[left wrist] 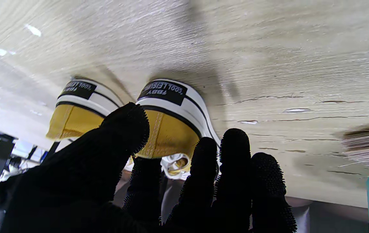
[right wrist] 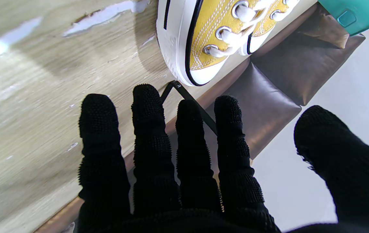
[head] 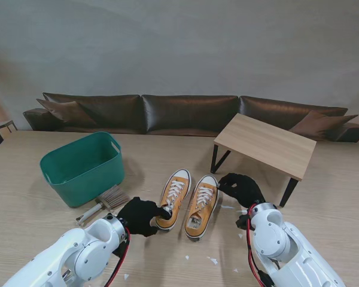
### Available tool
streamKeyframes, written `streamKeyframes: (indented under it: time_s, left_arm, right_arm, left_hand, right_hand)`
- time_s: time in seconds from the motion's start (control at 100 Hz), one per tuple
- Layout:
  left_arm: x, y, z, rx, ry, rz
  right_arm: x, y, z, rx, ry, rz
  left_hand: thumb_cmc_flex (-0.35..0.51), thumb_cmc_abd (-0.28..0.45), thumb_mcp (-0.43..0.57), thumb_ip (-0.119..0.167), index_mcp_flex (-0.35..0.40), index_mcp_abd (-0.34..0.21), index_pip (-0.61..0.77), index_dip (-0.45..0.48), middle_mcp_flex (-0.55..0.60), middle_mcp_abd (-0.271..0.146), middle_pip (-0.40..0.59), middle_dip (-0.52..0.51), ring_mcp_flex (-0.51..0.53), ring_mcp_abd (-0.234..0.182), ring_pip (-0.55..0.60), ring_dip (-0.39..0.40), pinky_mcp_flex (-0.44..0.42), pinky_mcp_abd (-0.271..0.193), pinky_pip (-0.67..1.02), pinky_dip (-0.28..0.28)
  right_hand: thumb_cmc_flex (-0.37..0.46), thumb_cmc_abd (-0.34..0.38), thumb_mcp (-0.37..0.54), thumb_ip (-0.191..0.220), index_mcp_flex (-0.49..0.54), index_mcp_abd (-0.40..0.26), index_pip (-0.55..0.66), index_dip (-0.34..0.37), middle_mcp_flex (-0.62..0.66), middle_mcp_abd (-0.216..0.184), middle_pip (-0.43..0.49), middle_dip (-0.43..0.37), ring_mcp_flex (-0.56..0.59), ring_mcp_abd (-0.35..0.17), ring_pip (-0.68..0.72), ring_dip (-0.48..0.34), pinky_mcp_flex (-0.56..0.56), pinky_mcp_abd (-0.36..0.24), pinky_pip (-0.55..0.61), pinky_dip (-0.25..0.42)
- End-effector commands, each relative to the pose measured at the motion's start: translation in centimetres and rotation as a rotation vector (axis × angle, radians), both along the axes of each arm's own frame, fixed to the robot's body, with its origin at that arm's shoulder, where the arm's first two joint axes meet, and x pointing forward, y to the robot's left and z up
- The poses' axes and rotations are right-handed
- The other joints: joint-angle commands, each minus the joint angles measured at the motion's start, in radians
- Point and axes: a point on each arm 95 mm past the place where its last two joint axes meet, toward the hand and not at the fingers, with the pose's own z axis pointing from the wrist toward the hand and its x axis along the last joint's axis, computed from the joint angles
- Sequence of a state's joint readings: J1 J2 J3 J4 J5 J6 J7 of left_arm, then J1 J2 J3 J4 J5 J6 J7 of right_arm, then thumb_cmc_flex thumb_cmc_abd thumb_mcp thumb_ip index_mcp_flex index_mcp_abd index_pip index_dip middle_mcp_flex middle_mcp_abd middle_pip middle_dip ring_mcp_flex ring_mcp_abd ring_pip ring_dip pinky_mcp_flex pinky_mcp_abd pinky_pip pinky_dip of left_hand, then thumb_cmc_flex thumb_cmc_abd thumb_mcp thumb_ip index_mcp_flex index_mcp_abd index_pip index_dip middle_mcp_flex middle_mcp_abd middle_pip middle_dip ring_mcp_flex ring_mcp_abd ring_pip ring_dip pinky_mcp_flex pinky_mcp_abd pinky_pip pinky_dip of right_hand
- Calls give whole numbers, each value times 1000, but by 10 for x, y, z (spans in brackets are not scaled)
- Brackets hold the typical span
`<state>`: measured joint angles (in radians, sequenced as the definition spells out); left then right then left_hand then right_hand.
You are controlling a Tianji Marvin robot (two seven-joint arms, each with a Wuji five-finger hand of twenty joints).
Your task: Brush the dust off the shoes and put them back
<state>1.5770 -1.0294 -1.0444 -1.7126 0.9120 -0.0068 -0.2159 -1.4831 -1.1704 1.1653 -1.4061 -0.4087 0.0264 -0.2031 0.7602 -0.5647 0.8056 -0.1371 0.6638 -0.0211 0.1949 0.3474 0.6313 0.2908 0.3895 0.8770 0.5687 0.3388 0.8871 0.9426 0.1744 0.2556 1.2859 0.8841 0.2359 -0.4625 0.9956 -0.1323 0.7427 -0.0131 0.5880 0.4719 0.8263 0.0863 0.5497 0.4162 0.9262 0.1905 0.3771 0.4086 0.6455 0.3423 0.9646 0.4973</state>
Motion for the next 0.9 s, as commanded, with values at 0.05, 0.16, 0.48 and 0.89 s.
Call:
streamKeyframes:
  time_s: [0.05,0.16,0.48,0.89]
  left_arm:
    - [1,-4,-8,28,16,2]
    - [3,-7,-13,50,3,4]
    - [7,-15,-30,36,-32,35]
    - [15,-14,-21,-15,-97,-21]
  right_arm:
    - [-1,3,-2,6,11,10]
    - [-1,3,-2,6,11,10]
    - [0,3,-2,4,9,10]
    - [-1,4,4,8,-22,7]
  left_hand:
    - [-7,-29,5,31,29,9,36,18,-3,4,50,53,-7,-9,71,32,15,-33,53,43]
    - [1,-36,34,31,97,20,131,95,20,3,104,107,26,-21,123,48,62,-37,80,70]
    - [141,-127,-79,-40,142,29,739,376,105,-14,223,217,122,-42,214,43,163,-27,137,54]
    - [121,-226,9,-67,190,185,1084,388,334,-83,196,383,330,-89,199,-37,351,-60,232,-129]
  right_hand:
    - [-33,40,25,18,23,4,8,-30,25,15,-7,-16,28,0,11,7,-251,28,17,-12]
    - [-33,40,25,18,23,3,8,-30,24,16,-8,-16,28,1,11,7,-250,28,17,-12]
    - [-33,39,25,18,23,4,8,-30,25,17,-8,-16,27,0,10,7,-252,28,17,-12]
    - [-34,39,24,17,22,5,6,-30,21,18,-9,-17,25,0,10,7,-252,29,17,-12]
